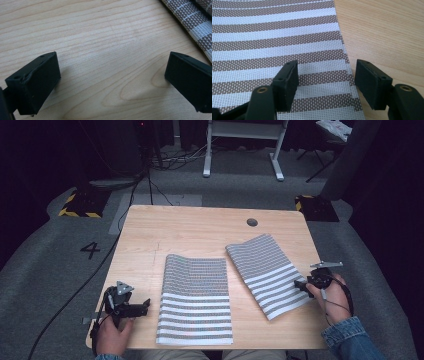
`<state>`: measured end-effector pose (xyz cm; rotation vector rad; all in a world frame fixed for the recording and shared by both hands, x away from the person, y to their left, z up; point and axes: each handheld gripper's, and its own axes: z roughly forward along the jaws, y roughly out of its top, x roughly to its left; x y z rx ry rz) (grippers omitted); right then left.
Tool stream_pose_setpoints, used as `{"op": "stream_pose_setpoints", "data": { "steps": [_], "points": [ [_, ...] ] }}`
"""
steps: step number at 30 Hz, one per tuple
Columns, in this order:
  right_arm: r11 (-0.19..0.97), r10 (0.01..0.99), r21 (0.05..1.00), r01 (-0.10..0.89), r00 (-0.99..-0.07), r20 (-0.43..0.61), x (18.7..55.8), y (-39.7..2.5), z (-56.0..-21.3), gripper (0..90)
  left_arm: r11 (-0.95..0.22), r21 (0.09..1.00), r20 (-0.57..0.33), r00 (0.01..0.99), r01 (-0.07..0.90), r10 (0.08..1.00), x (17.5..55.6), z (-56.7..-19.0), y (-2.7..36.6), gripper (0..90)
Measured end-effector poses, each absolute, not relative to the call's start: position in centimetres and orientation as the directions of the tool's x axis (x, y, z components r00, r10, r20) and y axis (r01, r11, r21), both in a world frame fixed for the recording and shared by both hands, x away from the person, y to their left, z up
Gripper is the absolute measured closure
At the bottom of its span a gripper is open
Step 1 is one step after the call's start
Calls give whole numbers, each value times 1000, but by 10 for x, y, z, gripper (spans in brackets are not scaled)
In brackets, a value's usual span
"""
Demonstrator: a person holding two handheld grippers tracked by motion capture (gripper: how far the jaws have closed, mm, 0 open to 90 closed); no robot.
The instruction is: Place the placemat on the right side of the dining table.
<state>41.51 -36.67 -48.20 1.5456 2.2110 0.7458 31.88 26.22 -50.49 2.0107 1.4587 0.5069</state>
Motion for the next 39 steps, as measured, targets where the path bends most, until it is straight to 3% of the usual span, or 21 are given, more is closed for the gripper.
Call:
{"op": "stream_pose_setpoints", "data": {
  "steps": [12, 23, 36, 39],
  "points": [
    [294, 938, 588, 754, -345, -28, 411, -358, -480, 385, -219, 661, -39, 324, 717, 945, 319, -505, 262, 1],
    [264, 944, 595, 759, -329, 1, 409, -358, -481, 448, -219, 661, -39, 324, 717, 945, 319, -505, 262, 2],
    [409, 898, 600, 688, -421, -130, 402, -339, -475, 841, -219, 662, -39, 324, 717, 945, 319, -505, 262, 1],
    [397, 897, 619, 678, -428, -107, 402, -338, -467, 864, -219, 662, -39, 324, 717, 945, 319, -505, 262, 2]
  ]
}}
